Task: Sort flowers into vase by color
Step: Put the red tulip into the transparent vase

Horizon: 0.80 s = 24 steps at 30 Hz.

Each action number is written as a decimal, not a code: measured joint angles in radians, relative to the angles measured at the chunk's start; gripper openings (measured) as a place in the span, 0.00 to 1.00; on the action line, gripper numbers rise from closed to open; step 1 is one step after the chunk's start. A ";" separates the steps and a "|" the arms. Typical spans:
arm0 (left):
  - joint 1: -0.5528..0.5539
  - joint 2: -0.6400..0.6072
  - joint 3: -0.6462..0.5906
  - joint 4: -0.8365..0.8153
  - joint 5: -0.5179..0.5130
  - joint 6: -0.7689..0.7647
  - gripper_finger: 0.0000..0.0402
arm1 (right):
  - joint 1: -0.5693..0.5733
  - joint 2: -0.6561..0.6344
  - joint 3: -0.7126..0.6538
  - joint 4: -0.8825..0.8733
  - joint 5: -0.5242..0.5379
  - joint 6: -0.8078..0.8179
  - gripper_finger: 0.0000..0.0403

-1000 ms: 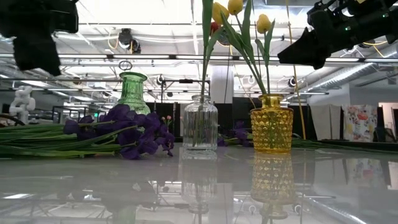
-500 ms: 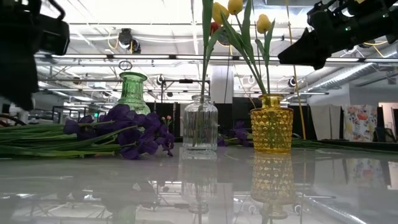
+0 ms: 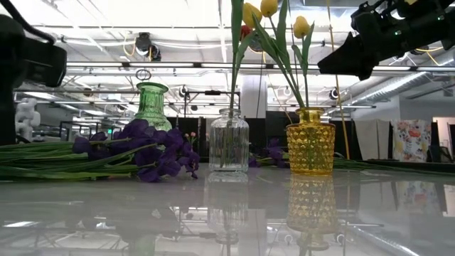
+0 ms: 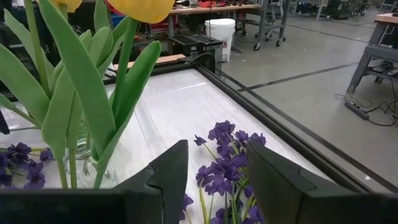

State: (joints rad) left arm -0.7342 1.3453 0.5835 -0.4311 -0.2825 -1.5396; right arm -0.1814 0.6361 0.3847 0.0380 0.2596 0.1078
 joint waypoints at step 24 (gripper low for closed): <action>0.002 0.035 0.000 0.012 -0.074 0.031 0.03 | 0.000 0.000 0.000 -0.005 -0.009 0.038 0.39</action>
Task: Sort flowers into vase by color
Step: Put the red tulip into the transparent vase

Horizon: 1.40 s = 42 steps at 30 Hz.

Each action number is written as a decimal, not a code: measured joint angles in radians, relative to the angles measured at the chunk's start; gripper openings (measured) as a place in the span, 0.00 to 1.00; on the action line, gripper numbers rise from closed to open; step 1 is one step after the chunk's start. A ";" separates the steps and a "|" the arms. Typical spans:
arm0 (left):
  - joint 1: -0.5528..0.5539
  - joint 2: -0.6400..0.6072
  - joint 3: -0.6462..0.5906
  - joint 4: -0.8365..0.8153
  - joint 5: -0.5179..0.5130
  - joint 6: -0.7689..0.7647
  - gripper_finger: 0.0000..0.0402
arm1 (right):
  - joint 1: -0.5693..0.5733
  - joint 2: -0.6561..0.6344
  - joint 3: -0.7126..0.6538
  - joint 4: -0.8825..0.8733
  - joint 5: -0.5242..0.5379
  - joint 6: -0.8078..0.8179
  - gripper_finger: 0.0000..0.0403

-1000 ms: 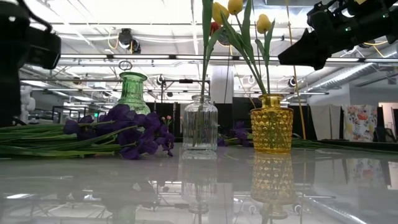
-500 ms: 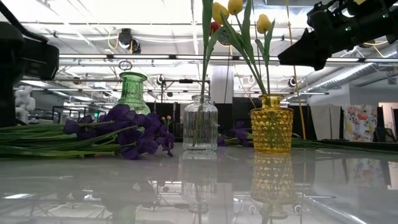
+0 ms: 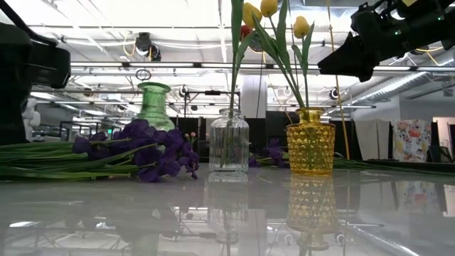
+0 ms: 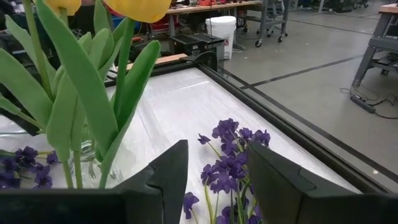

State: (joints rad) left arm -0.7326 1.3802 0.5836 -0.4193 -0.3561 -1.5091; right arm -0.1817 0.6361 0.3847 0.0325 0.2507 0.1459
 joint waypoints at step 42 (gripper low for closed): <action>0.153 -0.565 0.189 0.628 -0.433 1.655 0.00 | 0.207 0.144 0.201 0.488 -0.170 -0.127 0.39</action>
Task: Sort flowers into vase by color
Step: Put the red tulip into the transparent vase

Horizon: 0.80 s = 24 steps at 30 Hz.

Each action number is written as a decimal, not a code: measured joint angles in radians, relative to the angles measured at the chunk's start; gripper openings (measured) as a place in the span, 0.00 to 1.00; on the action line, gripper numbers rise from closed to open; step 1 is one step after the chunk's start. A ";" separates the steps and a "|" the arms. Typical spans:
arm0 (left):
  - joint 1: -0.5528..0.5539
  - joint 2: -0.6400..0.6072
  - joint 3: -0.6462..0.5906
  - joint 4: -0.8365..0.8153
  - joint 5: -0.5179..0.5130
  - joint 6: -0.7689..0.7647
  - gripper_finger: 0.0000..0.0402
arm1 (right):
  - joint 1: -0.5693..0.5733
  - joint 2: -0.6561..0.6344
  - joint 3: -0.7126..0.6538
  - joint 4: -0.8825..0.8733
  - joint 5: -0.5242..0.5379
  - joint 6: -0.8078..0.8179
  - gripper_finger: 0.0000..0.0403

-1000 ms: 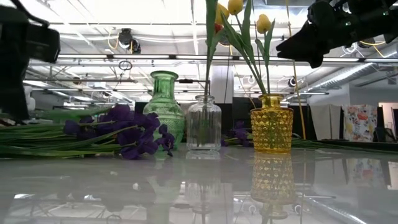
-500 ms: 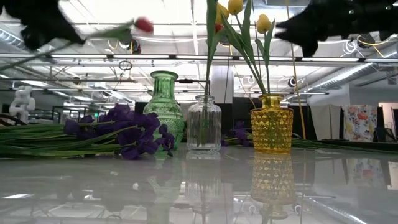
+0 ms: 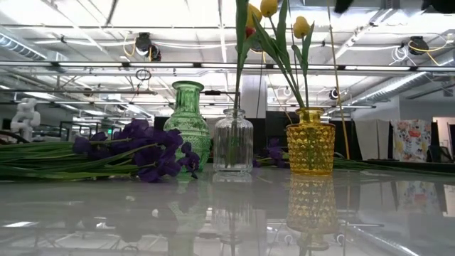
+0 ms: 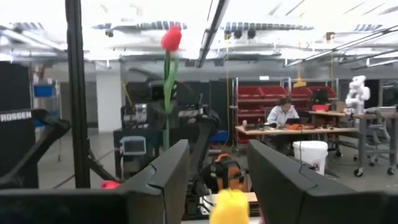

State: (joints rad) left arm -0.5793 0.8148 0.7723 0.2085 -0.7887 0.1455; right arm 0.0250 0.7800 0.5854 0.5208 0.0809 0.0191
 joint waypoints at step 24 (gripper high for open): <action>0.386 0.178 0.000 0.279 0.643 0.080 0.00 | 0.063 0.838 0.863 -0.213 -0.113 -0.169 0.39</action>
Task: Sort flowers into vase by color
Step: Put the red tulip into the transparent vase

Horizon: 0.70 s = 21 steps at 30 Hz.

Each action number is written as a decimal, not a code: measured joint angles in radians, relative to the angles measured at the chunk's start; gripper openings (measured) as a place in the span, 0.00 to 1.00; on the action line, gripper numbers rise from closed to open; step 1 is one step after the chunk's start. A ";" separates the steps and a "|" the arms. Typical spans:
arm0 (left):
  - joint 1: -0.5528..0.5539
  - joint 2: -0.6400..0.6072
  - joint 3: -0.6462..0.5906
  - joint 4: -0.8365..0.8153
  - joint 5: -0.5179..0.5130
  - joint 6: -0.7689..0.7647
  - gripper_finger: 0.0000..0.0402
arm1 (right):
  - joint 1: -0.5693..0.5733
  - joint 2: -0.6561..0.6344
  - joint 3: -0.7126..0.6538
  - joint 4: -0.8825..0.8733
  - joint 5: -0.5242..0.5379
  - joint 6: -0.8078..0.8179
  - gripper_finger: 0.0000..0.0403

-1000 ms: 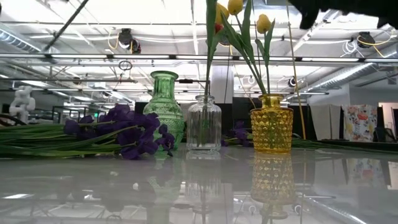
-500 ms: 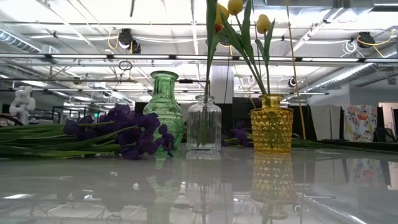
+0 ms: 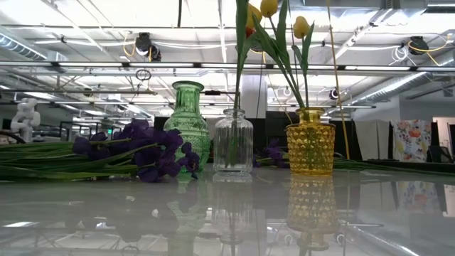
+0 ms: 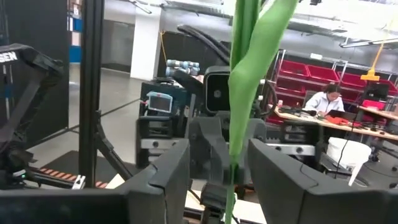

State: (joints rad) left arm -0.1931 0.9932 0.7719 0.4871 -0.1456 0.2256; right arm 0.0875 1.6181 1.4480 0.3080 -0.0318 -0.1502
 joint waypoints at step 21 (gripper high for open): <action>0.002 0.008 0.000 -0.029 0.037 0.020 0.06 | -0.001 0.066 0.042 0.034 0.000 0.003 0.14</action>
State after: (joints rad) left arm -0.1909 1.0012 0.7715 0.4581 -0.1089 0.2453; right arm 0.0864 1.6836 1.4895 0.3416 -0.0315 -0.1467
